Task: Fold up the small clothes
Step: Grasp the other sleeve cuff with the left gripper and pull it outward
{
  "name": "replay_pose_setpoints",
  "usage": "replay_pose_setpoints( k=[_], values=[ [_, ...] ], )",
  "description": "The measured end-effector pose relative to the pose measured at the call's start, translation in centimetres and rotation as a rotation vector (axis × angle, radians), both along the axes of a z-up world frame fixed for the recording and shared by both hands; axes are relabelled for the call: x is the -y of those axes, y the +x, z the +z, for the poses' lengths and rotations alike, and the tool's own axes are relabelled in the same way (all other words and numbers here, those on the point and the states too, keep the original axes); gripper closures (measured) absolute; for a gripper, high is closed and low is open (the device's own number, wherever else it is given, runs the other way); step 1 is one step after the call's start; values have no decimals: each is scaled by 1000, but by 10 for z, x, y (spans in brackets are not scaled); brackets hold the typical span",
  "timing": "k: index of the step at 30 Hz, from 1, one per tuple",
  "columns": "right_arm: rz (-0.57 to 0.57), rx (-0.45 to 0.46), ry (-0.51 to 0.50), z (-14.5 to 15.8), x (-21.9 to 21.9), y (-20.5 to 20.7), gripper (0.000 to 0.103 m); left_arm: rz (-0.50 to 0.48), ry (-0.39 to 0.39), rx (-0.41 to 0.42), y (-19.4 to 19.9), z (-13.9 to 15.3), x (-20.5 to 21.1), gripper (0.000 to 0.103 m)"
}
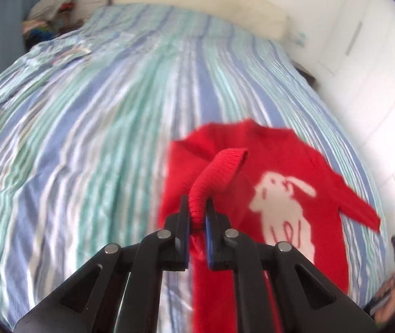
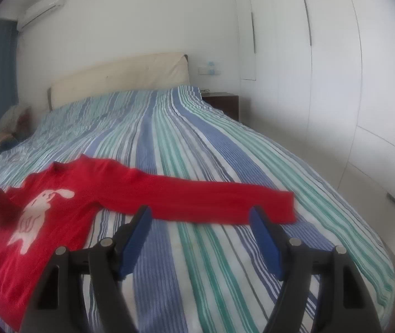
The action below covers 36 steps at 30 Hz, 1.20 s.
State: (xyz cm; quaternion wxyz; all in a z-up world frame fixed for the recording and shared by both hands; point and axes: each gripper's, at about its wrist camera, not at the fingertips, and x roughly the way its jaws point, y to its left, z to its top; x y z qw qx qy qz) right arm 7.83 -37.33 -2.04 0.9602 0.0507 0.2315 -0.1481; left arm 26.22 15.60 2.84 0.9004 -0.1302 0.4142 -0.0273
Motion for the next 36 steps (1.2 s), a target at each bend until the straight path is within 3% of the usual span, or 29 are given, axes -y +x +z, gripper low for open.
replay_pose_setpoints(
  k=[4, 6, 9, 12, 19, 21, 26, 36],
  values=[
    [14, -14, 4, -3, -3, 4, 31, 368, 34, -28, -4, -15, -123, 96],
    [24, -20, -1, -5, -6, 7, 31, 460, 46, -68, -12, -35, -158, 96],
    [41, -36, -28, -8, -14, 9, 31, 520, -11, -125, -20, -68, -180, 96],
    [53, -63, -43, -14, -19, 13, 31, 555, -55, -168, -27, -92, -185, 96],
    [59, -100, -39, -23, -20, 20, 31, 587, -37, -226, -29, -126, -185, 96],
    [61, -105, -40, -24, -20, 20, 31, 596, -69, -239, -30, -133, -190, 96],
    [59, -115, -39, -26, -19, 20, 31, 600, -115, -240, -35, -140, -196, 96],
    [41, -117, -36, -26, -14, 17, 31, 597, -102, -251, -31, -142, -195, 96]
  ],
)
